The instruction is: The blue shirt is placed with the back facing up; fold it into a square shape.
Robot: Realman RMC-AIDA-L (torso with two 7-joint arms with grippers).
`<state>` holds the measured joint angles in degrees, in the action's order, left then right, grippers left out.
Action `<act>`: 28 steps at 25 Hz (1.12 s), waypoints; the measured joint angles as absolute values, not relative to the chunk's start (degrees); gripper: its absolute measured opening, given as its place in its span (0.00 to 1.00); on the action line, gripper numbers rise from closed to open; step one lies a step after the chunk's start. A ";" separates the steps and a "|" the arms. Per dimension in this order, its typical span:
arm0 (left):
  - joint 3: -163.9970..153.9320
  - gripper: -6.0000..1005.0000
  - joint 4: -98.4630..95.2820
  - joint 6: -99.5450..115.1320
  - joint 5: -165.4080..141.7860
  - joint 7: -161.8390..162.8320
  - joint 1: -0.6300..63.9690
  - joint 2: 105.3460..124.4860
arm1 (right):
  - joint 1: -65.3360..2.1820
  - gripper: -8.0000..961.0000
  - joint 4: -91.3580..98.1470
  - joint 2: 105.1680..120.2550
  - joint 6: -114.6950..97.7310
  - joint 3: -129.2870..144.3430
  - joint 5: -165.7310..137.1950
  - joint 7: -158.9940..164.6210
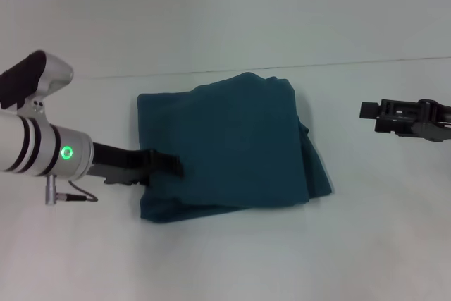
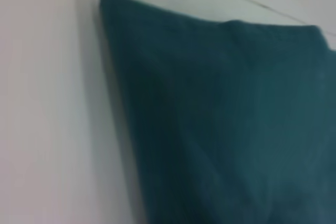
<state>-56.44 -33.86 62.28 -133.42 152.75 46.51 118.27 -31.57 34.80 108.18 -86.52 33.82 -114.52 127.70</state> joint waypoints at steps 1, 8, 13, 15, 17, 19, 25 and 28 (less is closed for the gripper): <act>-56.57 0.86 -34.94 62.66 -133.43 152.83 46.33 118.50 | -31.57 0.92 34.80 108.18 -86.53 33.75 -114.52 127.70; -57.85 0.68 -36.53 63.48 -133.64 152.93 46.40 119.12 | -31.34 0.92 34.80 108.19 -86.68 33.58 -114.49 127.70; -58.14 0.44 -36.65 63.60 -133.68 152.93 46.49 119.13 | -31.27 0.92 34.80 108.19 -86.75 33.41 -114.28 127.65; -58.44 0.38 -37.01 64.05 -133.69 152.91 46.49 119.18 | -31.32 0.92 34.80 108.19 -86.75 33.40 -114.26 127.62; -58.59 0.31 -38.28 65.33 -133.69 152.69 46.20 119.46 | -31.47 0.92 34.80 108.19 -86.77 33.41 -114.22 127.61; -58.62 0.25 -40.49 67.39 -133.70 152.59 45.24 119.93 | -31.62 0.92 34.80 108.23 -86.80 33.41 -114.17 127.62; -58.32 0.22 -55.76 76.63 -133.69 154.75 35.94 122.57 | -31.91 0.92 34.80 108.61 -86.85 33.41 -114.15 128.01; -57.37 0.21 -61.24 80.56 -133.69 155.37 31.44 123.19 | -31.96 0.92 34.80 108.76 -86.85 33.40 -114.12 128.12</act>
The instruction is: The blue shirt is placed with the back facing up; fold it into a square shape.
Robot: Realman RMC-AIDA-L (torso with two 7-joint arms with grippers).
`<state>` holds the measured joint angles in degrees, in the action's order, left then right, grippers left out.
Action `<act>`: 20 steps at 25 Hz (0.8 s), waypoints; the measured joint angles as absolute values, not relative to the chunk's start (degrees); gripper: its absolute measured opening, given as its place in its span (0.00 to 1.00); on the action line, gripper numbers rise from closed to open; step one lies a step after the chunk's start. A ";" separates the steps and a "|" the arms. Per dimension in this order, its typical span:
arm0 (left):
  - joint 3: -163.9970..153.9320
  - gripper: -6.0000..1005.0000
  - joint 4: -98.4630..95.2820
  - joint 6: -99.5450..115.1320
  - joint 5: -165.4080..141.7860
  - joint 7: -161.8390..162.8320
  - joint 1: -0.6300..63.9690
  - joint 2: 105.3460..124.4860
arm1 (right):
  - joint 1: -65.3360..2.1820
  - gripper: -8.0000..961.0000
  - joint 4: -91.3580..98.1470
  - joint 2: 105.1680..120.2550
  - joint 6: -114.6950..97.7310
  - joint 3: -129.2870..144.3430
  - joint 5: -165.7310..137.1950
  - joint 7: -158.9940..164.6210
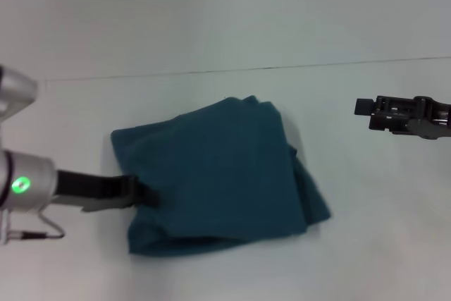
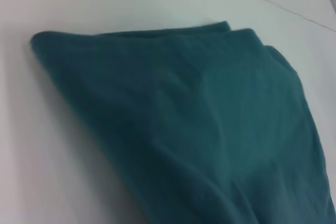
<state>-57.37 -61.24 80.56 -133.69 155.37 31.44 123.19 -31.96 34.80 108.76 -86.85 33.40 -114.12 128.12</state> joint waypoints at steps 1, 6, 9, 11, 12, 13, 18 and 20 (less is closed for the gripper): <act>-56.46 0.20 -62.56 81.80 -133.70 155.34 30.01 123.24 | -32.04 0.92 34.81 108.83 -86.84 33.40 -114.10 128.17; -51.11 0.16 -62.52 85.16 -133.69 153.16 28.24 122.92 | -32.62 0.92 34.80 109.12 -87.09 33.44 -114.08 128.35; -50.51 0.16 -61.27 86.09 -134.21 152.42 28.38 122.62 | -33.01 0.92 34.80 109.21 -87.54 33.49 -114.07 128.36; -50.38 0.16 -60.89 86.03 -134.95 152.31 28.34 122.64 | -33.13 0.92 34.80 109.21 -87.72 33.57 -114.07 128.37; -50.15 0.16 -60.81 85.86 -135.15 152.30 28.27 122.66 | -33.13 0.92 34.81 109.21 -87.79 33.57 -114.07 128.38; -49.66 0.15 -60.56 85.72 -135.17 152.30 28.24 122.67 | -33.12 0.92 34.80 109.21 -87.86 33.58 -114.08 128.38; -46.34 0.15 -56.48 85.93 -135.34 152.05 29.72 121.34 | -32.75 0.92 34.81 109.19 -87.89 33.55 -114.07 128.37; -46.05 0.15 -55.46 86.24 -135.69 151.91 30.14 120.98 | -32.64 0.92 34.80 109.18 -87.89 33.51 -114.08 128.31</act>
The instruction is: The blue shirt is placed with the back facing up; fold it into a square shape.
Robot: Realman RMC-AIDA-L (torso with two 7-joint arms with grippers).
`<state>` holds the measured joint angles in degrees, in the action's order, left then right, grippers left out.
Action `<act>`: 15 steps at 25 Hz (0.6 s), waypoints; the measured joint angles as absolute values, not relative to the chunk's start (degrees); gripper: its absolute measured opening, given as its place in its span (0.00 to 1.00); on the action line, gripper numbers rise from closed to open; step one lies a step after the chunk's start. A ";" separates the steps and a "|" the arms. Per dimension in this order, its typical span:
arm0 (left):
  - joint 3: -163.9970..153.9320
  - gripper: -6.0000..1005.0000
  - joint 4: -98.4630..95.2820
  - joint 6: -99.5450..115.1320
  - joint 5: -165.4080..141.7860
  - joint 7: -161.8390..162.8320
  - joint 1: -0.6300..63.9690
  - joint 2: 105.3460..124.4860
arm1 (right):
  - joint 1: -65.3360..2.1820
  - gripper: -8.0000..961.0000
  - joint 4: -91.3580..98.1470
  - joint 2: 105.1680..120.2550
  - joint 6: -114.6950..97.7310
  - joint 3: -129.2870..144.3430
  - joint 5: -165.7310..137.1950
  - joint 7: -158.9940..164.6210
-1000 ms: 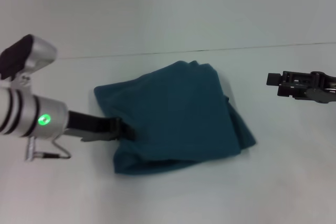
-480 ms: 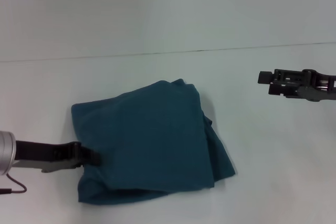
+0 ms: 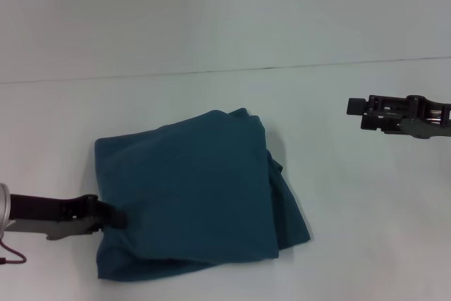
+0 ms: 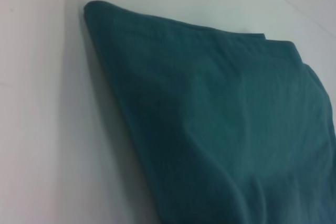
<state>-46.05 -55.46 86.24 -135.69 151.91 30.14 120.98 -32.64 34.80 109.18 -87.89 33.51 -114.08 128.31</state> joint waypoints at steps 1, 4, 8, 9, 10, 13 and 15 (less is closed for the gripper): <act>-45.88 0.16 -55.31 86.40 -135.89 151.91 30.25 120.94 | -32.60 0.92 34.80 109.17 -87.89 33.49 -114.08 128.30; -43.63 0.20 -55.48 87.63 -136.22 151.93 30.44 120.73 | -32.60 0.92 34.80 109.16 -87.89 33.50 -114.11 128.24; -38.00 0.26 -58.06 90.32 -135.97 152.10 29.80 120.51 | -32.60 0.92 34.80 109.15 -87.89 33.56 -114.20 128.19; -36.05 0.27 -59.10 90.83 -135.15 152.10 29.36 120.72 | -32.59 0.92 34.80 109.15 -87.89 33.56 -114.25 128.17; -34.04 0.29 -59.63 91.35 -133.68 152.05 28.91 120.94 | -32.57 0.92 34.80 109.15 -87.89 33.57 -114.28 128.15; -30.95 0.46 -57.60 93.07 -127.67 151.68 28.08 121.22 | -32.53 0.92 34.79 109.15 -87.91 33.72 -114.40 128.08; -30.94 0.58 -54.34 93.69 -124.50 151.57 27.99 121.22 | -32.52 0.92 34.77 109.15 -87.97 34.03 -114.49 127.92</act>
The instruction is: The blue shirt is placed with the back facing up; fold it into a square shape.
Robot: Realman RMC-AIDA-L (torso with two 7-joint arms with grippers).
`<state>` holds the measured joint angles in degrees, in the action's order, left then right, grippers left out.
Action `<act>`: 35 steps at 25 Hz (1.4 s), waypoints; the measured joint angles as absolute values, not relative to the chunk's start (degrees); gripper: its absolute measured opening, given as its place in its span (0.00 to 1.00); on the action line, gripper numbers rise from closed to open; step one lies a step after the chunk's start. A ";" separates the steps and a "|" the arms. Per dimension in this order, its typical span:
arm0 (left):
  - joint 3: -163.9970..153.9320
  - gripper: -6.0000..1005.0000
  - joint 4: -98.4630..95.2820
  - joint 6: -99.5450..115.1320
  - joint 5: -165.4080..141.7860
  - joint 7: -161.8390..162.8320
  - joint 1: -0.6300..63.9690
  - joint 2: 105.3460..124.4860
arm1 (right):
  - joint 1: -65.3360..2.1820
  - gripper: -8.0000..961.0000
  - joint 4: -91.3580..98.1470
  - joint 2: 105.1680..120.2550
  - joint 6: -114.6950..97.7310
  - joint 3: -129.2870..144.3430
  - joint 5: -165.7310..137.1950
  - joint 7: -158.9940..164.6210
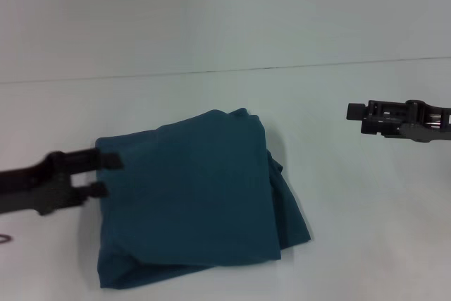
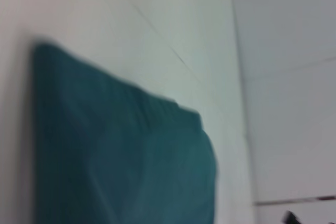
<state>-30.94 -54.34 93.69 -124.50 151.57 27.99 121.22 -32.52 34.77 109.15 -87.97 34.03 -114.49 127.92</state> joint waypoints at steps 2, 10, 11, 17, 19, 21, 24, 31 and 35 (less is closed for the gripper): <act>-31.35 0.66 -50.27 93.55 -122.99 151.31 28.19 121.58 | -32.52 0.92 34.75 109.16 -87.98 34.27 -114.52 127.81; -33.90 0.75 -41.00 86.69 -125.25 149.48 29.31 121.65 | -32.51 0.92 34.71 109.16 -87.74 34.72 -114.53 127.64; -34.14 0.75 -40.72 85.73 -126.30 149.41 29.34 121.64 | -32.52 0.92 34.71 109.16 -87.84 34.72 -114.53 127.64; -33.73 0.75 -40.98 86.86 -128.16 146.77 29.13 121.50 | -32.45 0.92 34.71 109.16 -88.98 34.91 -114.52 127.80; -31.55 0.74 -42.76 92.40 -125.41 143.39 28.54 121.39 | -32.74 0.92 35.60 109.15 -91.41 35.94 -114.52 126.99; -29.32 0.74 -44.74 98.11 -122.52 139.03 28.07 121.02 | -32.96 0.92 36.10 109.06 -92.64 36.96 -114.52 125.92; -27.92 0.74 -46.88 106.30 -120.67 129.13 27.81 120.11 | -33.70 0.92 37.03 109.20 -96.35 42.52 -114.74 118.00; -30.89 0.74 -47.62 111.54 -125.49 107.71 26.97 120.68 | -34.73 0.92 38.17 114.19 -96.00 48.78 -121.17 103.67; -33.06 0.74 -47.43 107.99 -126.10 107.39 26.56 121.87 | -36.49 0.92 38.22 117.16 -95.32 49.03 -124.80 105.50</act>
<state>-33.06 -47.43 107.99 -126.10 107.39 26.56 121.87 -36.49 38.22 117.16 -95.32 49.03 -124.80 105.50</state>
